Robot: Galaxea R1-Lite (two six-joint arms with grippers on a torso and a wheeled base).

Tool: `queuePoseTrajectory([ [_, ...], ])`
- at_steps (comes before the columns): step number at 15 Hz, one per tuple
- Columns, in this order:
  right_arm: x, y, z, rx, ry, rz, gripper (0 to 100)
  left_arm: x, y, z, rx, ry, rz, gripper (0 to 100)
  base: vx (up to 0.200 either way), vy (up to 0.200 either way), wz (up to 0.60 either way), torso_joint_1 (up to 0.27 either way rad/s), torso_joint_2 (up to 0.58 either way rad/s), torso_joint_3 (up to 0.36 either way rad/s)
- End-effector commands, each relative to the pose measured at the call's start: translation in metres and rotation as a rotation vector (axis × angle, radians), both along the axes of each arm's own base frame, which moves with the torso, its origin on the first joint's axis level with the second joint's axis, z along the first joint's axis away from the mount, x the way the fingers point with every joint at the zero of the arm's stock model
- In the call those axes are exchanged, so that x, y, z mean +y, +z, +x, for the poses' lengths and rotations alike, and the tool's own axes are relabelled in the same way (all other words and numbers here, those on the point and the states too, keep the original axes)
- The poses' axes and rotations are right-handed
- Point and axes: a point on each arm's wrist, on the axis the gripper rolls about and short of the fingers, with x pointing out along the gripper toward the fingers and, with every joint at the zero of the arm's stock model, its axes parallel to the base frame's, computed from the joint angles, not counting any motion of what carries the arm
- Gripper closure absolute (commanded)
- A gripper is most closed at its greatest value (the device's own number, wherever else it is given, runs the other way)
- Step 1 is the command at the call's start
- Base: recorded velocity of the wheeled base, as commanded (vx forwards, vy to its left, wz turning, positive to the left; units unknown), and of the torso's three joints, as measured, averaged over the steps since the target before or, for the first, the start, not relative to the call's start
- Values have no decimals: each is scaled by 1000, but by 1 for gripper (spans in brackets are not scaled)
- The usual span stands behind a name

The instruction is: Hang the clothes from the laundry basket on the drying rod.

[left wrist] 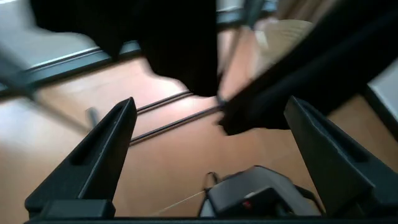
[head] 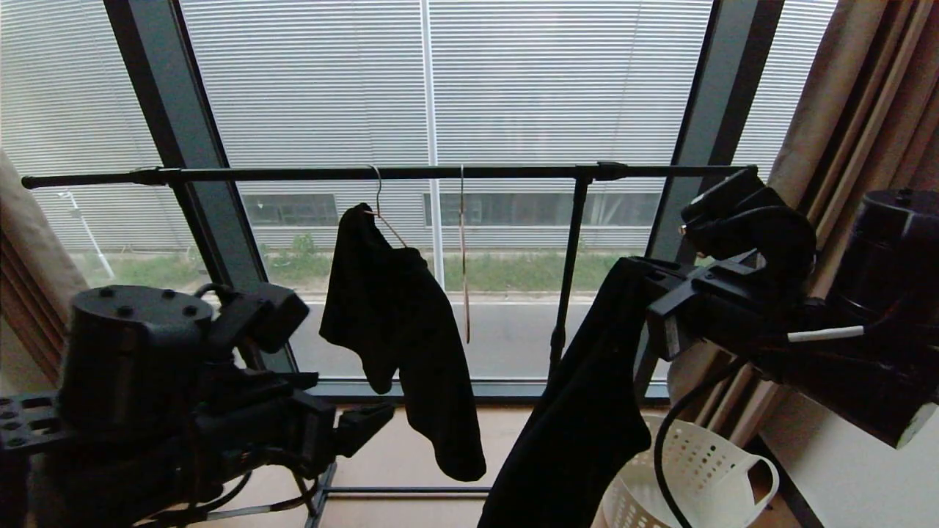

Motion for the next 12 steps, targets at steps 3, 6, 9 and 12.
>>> queuePoseTrajectory([
  [3, 26, -10, 16, 26, -142, 16, 100, -57, -21, 28, 58, -183, -88, 0, 0, 0, 0, 0, 0, 0],
  [6, 28, -8, 17, 15, -181, 18, 100, -84, -24, 37, 96, -240, -142, 0, 0, 0, 0, 0, 0, 0],
  [9, 30, -5, 13, 8, -175, 22, 100, -98, -25, 47, 76, -275, -197, 0, 0, 0, 0, 0, 0, 0],
  [12, 36, -5, 8, 10, -165, 38, 100, -115, -24, 51, 63, -317, -218, 0, 0, 0, 0, 0, 0, 0],
])
